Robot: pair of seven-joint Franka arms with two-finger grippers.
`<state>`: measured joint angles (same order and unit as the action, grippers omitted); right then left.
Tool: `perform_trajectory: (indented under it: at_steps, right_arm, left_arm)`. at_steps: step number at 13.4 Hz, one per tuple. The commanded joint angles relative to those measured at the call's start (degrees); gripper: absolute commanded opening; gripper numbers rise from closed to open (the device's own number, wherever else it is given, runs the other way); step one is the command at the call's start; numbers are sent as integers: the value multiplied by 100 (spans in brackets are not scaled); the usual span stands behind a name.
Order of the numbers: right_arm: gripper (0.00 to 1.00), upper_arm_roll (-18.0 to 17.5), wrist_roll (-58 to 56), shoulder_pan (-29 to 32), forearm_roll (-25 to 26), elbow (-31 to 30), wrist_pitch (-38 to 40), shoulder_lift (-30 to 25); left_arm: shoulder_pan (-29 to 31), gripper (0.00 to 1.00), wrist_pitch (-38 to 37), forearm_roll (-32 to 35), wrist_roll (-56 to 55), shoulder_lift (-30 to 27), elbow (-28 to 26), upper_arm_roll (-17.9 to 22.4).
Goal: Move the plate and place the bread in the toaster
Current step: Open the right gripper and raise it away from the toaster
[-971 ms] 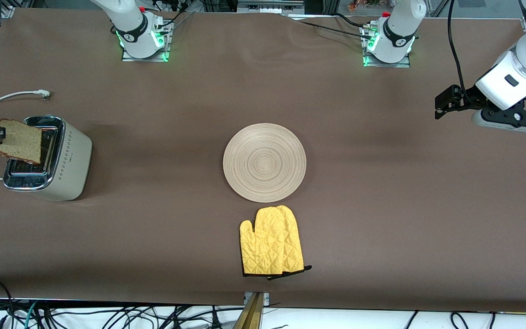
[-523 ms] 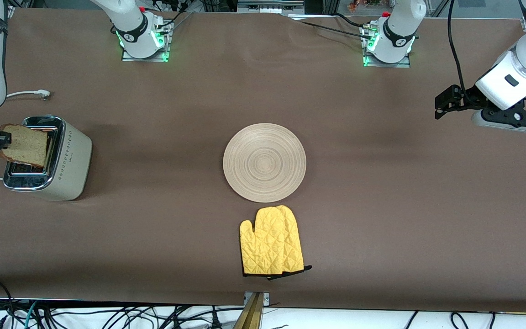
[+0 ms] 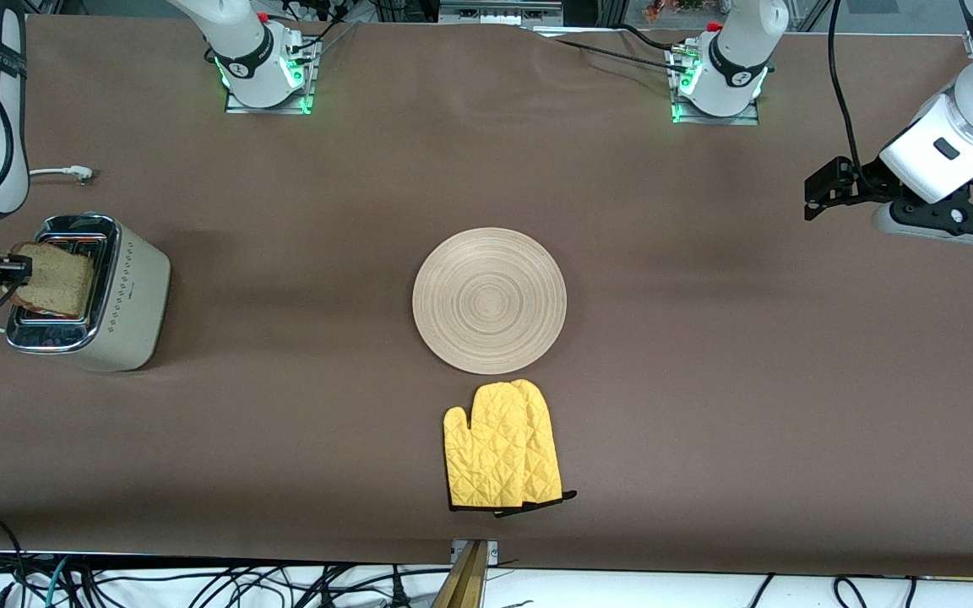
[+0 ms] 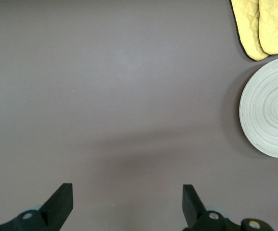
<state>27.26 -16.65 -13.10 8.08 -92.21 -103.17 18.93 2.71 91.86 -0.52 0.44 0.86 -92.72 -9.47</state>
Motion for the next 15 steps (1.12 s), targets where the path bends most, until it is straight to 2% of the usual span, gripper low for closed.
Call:
perform_trajectory:
  at_steps: [1, 3, 5, 10, 15]
  right_arm:
    - [100, -298, 484, 18, -8, 19, -11, -239]
    - [100, -667, 733, 18, -104, 63, 103, -502]
    - [100, -827, 681, 27, -525, 63, 340, -819]
    - [100, -1398, 750, 79, -957, 46, 1315, -1558]
    - [100, -1451, 751, 124, -1195, 63, 1316, -1594]
  left_arm:
    - [1, 100, -133, 122, 53, -33, 87, -29]
    - [1, 100, -133, 122, 53, -33, 96, -29]
    - [-7, 100, -133, 122, 53, -33, 96, -29]
    - [1, 100, -133, 122, 53, -33, 96, -29]
    - [1, 100, -133, 122, 53, -33, 96, -20]
